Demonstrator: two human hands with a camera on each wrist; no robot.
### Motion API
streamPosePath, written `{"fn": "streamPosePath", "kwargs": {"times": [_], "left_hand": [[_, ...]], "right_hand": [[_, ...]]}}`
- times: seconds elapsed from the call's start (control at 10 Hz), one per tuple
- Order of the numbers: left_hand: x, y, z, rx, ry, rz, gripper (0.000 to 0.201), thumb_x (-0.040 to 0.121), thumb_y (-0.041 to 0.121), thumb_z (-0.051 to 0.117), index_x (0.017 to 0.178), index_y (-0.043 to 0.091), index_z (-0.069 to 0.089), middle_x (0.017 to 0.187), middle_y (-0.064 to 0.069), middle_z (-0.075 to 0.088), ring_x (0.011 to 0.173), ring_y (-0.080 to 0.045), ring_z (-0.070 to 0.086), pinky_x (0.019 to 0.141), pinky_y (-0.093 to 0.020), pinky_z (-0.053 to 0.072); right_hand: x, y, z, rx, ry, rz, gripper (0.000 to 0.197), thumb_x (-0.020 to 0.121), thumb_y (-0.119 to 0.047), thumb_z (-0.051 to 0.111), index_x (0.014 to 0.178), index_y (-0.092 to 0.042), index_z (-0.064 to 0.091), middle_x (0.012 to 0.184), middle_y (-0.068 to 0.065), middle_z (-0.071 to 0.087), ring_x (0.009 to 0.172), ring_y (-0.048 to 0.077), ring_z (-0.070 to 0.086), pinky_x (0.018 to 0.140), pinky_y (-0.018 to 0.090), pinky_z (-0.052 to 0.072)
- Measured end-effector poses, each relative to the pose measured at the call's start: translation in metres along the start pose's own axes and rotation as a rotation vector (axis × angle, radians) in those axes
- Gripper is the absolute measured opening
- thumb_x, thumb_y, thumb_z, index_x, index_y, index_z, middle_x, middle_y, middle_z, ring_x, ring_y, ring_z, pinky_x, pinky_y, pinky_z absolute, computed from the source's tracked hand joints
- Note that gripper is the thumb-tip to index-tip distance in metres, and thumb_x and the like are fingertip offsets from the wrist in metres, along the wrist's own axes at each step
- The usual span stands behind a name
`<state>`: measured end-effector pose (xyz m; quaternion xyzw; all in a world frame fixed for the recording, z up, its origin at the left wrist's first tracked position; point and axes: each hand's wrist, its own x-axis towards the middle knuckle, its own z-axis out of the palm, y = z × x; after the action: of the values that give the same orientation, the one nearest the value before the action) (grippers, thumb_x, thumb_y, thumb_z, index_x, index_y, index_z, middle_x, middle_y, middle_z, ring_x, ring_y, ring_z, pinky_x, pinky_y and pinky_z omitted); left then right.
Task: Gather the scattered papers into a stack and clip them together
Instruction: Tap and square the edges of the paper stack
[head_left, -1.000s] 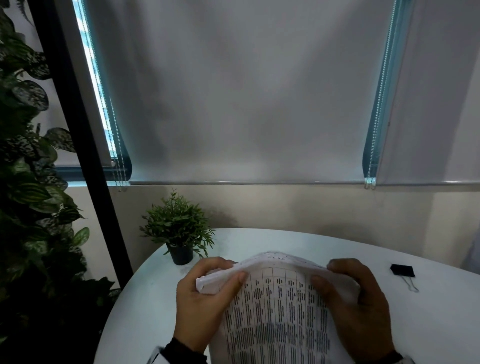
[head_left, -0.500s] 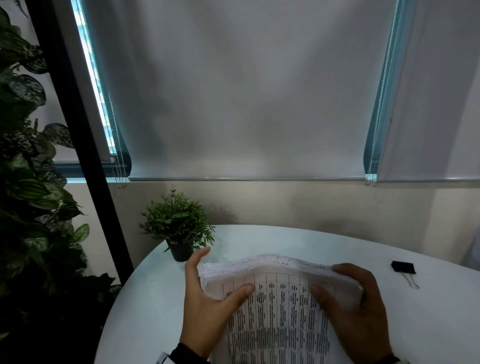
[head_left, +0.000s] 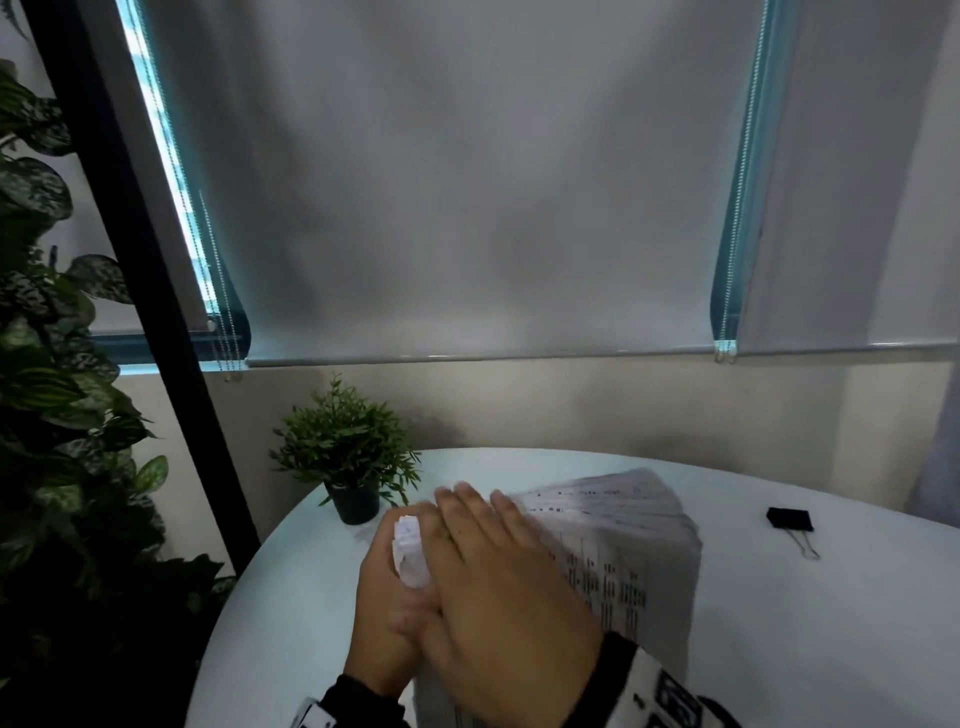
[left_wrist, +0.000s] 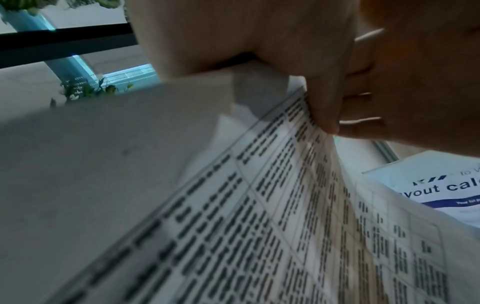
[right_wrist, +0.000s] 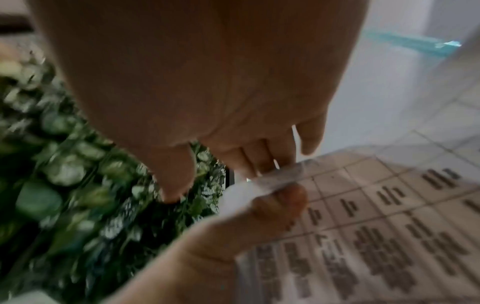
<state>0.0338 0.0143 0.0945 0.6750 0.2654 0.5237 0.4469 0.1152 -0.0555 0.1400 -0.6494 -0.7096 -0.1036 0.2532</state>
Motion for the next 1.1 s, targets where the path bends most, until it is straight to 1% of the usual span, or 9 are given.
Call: {"fn": "streamPosePath", "kwargs": {"times": [0.1,0.2,0.3,0.4,0.5,0.6,0.7,0.8,1.1], "left_hand": [[0.004,-0.002,0.002,0.025,0.027,-0.022,0.031,0.077,-0.007,0.065,0.088,0.021,0.057,0.069,0.023,0.067,0.068,0.009,0.062,0.061,-0.003,0.045],[0.007,-0.007,0.003,0.059,0.099,-0.057,0.018,0.081,0.007,0.069,0.074,0.016,0.055,0.056,0.017,0.063,0.062,0.005,0.060,0.058,-0.003,0.041],[0.007,-0.003,0.002,-0.002,0.078,-0.064,0.024,0.067,0.002,0.079,0.074,0.010,0.058,0.066,0.009,0.068,0.056,-0.002,0.060,0.052,-0.012,0.049],[0.006,-0.003,-0.002,-0.051,0.069,-0.087,0.029,0.062,0.005,0.082,0.079,0.005,0.060,0.073,-0.006,0.069,0.059,-0.013,0.065,0.054,-0.025,0.056],[0.007,-0.003,-0.003,-0.061,0.073,-0.110,0.030,0.063,0.005,0.085,0.079,0.003,0.059,0.069,-0.004,0.070,0.058,-0.014,0.066,0.052,-0.023,0.054],[0.007,-0.006,-0.003,-0.070,0.084,-0.086,0.030,0.063,0.010,0.083,0.080,0.005,0.059,0.072,-0.004,0.070,0.061,-0.016,0.067,0.053,-0.025,0.055],[0.008,-0.002,0.004,-0.049,0.092,-0.079,0.024,0.067,0.006,0.080,0.079,0.006,0.058,0.072,-0.006,0.066,0.058,-0.012,0.063,0.052,-0.022,0.054],[0.014,0.005,0.005,-0.046,0.112,-0.044,0.025,0.067,0.004,0.080,0.078,0.006,0.058,0.069,-0.002,0.068,0.055,-0.009,0.063,0.050,-0.020,0.052],[0.017,-0.007,-0.002,-0.074,0.073,-0.062,0.031,0.061,0.005,0.080,0.084,0.008,0.060,0.074,-0.001,0.072,0.062,-0.014,0.068,0.053,-0.021,0.055]], "right_hand": [[0.001,0.002,0.002,-0.158,0.071,-0.033,0.069,0.087,-0.061,0.024,0.117,-0.017,0.067,0.122,0.000,0.066,0.116,0.015,0.060,0.106,0.032,0.036],[-0.001,0.018,-0.003,-0.231,0.015,-0.099,0.064,0.078,-0.062,0.032,0.110,-0.021,0.069,0.109,-0.007,0.070,0.104,0.010,0.065,0.093,0.030,0.049],[-0.004,0.051,-0.019,-0.206,0.012,-0.105,0.054,0.080,-0.059,0.041,0.110,-0.020,0.064,0.102,-0.006,0.069,0.097,0.013,0.065,0.089,0.034,0.051],[-0.014,0.097,-0.042,-0.249,-0.071,0.051,0.041,0.074,-0.059,0.048,0.094,-0.026,0.061,0.085,-0.010,0.064,0.079,0.013,0.061,0.082,0.033,0.052],[-0.025,0.137,-0.067,-0.050,-0.138,0.138,0.019,0.079,-0.050,0.056,0.083,-0.031,0.060,0.078,-0.013,0.063,0.074,0.006,0.058,0.070,0.026,0.048],[-0.040,0.146,-0.061,0.537,-0.018,0.253,0.014,0.073,-0.030,0.078,0.076,-0.030,0.065,0.077,-0.007,0.068,0.070,0.005,0.062,0.061,0.019,0.047],[-0.045,0.134,-0.025,0.899,0.295,0.315,0.017,0.068,-0.020,0.073,0.076,-0.029,0.061,0.084,0.000,0.068,0.070,0.008,0.064,0.061,0.021,0.052],[-0.037,0.125,-0.017,0.949,0.498,0.274,0.021,0.069,-0.012,0.071,0.075,-0.030,0.062,0.089,-0.006,0.068,0.077,0.005,0.065,0.066,0.014,0.052],[-0.038,0.125,-0.003,0.982,0.560,0.327,0.020,0.062,-0.017,0.074,0.073,-0.030,0.065,0.085,-0.008,0.069,0.073,0.004,0.064,0.065,0.017,0.052]]}}
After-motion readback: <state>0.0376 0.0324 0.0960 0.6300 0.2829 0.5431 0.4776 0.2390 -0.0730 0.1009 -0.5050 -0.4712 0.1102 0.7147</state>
